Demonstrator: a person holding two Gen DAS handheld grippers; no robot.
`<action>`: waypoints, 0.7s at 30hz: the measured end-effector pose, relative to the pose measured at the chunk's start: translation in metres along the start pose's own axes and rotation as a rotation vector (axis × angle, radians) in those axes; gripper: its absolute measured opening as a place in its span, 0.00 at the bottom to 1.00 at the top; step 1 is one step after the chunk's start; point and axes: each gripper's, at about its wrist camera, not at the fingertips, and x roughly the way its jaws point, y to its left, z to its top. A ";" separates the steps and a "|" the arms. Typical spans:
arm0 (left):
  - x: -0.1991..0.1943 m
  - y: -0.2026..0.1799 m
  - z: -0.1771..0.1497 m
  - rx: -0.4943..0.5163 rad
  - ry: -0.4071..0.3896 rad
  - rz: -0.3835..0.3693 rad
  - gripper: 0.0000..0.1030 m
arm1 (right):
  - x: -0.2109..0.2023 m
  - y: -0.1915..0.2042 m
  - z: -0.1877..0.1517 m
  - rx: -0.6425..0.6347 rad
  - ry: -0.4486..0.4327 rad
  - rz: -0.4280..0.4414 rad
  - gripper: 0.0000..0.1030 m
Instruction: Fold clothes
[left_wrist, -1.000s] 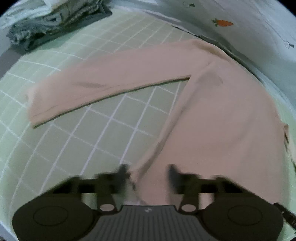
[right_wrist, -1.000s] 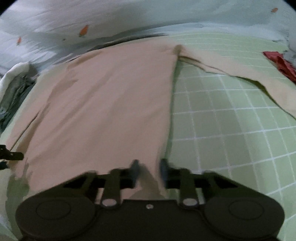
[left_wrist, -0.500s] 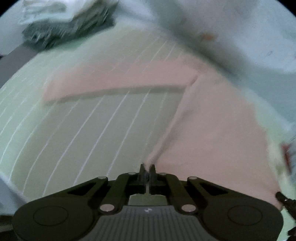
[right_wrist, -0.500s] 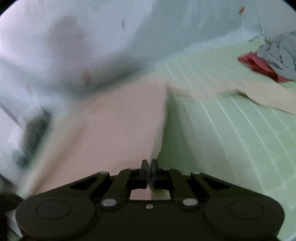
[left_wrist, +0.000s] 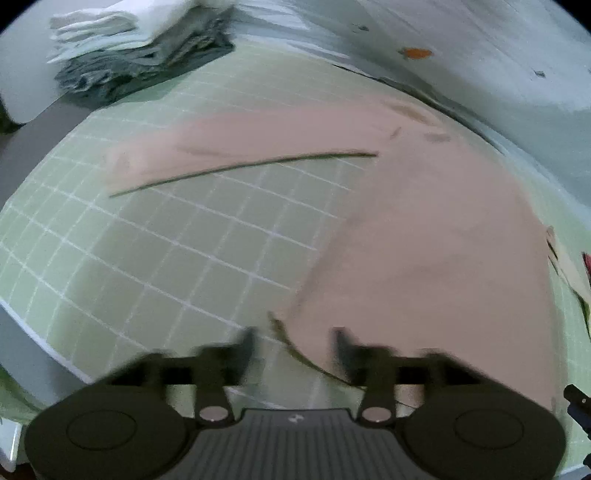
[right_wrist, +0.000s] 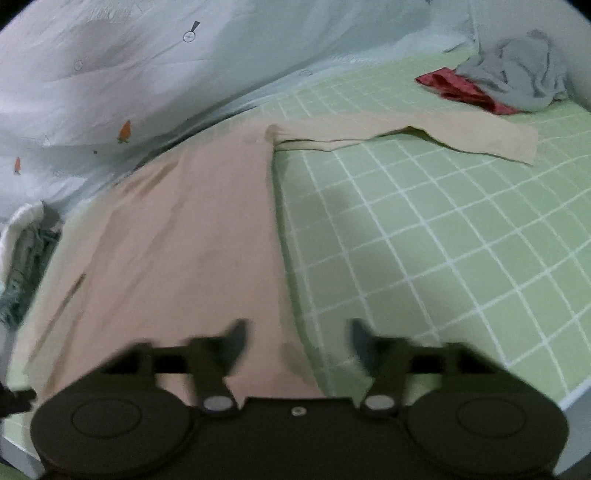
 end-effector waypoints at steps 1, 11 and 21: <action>0.001 -0.008 -0.001 0.021 0.004 0.003 0.74 | 0.000 -0.006 0.003 -0.006 0.004 0.000 0.72; 0.036 -0.136 -0.017 0.223 0.117 -0.021 0.86 | 0.003 -0.063 0.031 -0.065 0.044 -0.003 1.00; 0.068 -0.227 0.005 0.289 0.069 -0.061 0.86 | 0.022 -0.097 0.098 -0.289 -0.005 -0.170 1.00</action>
